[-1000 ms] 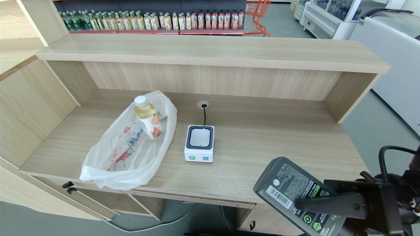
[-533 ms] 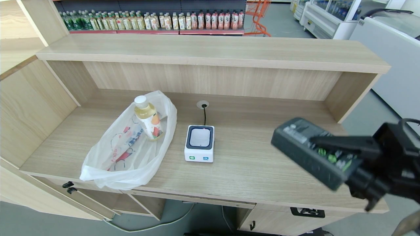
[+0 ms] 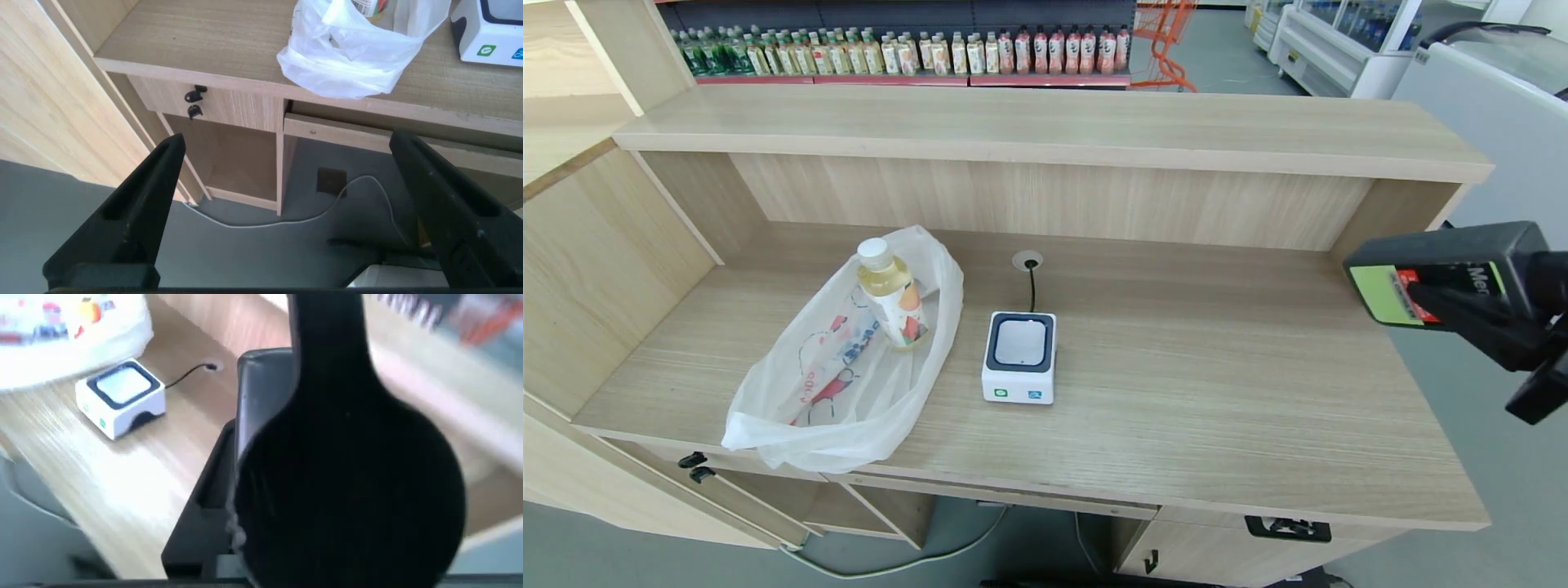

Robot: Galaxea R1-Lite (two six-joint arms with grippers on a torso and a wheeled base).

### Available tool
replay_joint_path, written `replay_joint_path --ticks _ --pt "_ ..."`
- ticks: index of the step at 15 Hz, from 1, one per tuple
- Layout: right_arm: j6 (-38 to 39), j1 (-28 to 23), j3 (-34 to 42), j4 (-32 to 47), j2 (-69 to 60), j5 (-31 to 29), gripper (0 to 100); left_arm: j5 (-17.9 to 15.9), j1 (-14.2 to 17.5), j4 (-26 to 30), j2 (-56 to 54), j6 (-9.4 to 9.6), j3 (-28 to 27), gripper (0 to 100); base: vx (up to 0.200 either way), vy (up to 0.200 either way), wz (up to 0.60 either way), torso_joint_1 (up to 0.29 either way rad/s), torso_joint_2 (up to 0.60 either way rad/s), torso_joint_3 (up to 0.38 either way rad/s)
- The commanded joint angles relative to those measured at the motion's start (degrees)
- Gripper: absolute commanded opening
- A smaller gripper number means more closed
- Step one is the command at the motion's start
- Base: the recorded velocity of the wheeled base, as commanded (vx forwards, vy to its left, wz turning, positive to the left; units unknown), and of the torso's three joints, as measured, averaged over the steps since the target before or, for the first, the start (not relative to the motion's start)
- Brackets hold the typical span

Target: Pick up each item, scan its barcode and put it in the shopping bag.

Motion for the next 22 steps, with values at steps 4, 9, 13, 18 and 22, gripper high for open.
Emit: replay_joint_path --ticks 4,9,13,18,22 --pt "59.4 19.1 -27.5 27.4 14.4 -20.6 0 0.0 0.0 0.0 0.0 0.0 0.0 100 0.0 0.0 0.0 0.0 0.0 0.0" --pt "67.6 19.9 -28.3 32.4 23.1 -19.8 0 0.0 0.0 0.0 0.0 0.0 0.0 100 0.0 0.0 0.0 0.0 0.0 0.0" --pt "67.6 19.6 -27.9 32.3 23.0 -17.3 0 0.0 0.0 0.0 0.0 0.0 0.0 100 0.0 0.0 0.0 0.0 0.0 0.0" --pt "67.6 19.8 -27.9 32.4 22.8 -16.6 0 0.0 0.0 0.0 0.0 0.0 0.0 100 0.0 0.12 0.0 0.0 0.0 0.0" --pt "67.5 19.9 -27.8 32.4 23.4 -16.1 0 0.0 0.0 0.0 0.0 0.0 0.0 100 0.0 0.2 0.0 0.007 0.0 0.005"
